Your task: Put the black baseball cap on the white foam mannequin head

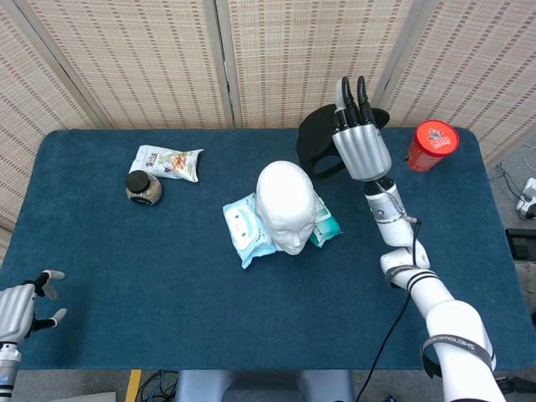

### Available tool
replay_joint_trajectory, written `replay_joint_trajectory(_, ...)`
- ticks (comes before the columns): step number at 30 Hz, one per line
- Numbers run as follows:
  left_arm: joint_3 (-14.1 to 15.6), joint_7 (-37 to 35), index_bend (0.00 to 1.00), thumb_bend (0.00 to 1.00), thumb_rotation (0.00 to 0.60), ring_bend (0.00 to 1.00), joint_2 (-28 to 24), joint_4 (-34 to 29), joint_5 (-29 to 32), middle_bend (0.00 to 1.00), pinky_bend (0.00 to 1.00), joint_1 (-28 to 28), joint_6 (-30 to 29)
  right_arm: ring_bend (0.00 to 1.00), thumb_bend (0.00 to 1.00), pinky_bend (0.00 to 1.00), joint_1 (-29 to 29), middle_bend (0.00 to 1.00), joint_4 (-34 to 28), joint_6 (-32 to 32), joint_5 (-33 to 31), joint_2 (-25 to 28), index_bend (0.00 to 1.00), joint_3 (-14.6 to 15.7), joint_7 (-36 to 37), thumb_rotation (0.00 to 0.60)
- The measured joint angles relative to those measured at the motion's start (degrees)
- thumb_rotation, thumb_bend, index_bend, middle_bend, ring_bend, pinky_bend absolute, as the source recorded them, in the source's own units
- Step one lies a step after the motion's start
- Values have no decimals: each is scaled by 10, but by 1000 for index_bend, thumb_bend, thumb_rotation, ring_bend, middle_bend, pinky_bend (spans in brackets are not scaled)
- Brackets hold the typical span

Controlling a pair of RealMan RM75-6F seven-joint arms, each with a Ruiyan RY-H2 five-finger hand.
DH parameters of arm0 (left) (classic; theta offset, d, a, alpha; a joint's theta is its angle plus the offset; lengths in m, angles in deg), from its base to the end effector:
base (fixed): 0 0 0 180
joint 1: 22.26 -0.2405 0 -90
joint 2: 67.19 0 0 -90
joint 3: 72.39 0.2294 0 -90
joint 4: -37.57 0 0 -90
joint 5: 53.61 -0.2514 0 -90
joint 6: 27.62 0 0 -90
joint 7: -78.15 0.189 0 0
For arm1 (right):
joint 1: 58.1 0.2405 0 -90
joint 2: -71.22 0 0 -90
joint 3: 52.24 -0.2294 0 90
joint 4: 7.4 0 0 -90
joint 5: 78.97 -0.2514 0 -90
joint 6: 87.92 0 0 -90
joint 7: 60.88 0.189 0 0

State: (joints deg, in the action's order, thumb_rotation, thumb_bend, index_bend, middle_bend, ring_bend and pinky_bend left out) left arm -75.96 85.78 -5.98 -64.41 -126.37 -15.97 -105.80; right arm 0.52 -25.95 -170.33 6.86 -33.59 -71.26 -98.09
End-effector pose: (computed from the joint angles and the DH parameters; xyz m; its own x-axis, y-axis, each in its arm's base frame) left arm -0.3085 0.2299 0.0993 0.3673 0.1334 0.9205 0.9077 0.1644 -0.3860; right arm -0.0766 -0.5117 0.1041 0.7125 0.7017 0.0002 -0.2090 0.2120 0.9547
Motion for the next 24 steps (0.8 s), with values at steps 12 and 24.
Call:
replay_joint_trajectory(12, -3, -21, 321, 173, 600, 445, -11, -10, -5, 539, 556, -2, -5, 29, 489, 71, 66, 183, 89, 74, -25, -60, 757, 10, -28, 600)
replay_joint_trajectory(24, -7, -29, 321, 173, 600, 445, -18, -13, -3, 539, 555, -5, -10, 26, 489, 71, 109, 181, 119, 115, -51, -100, 757, 14, -38, 600)
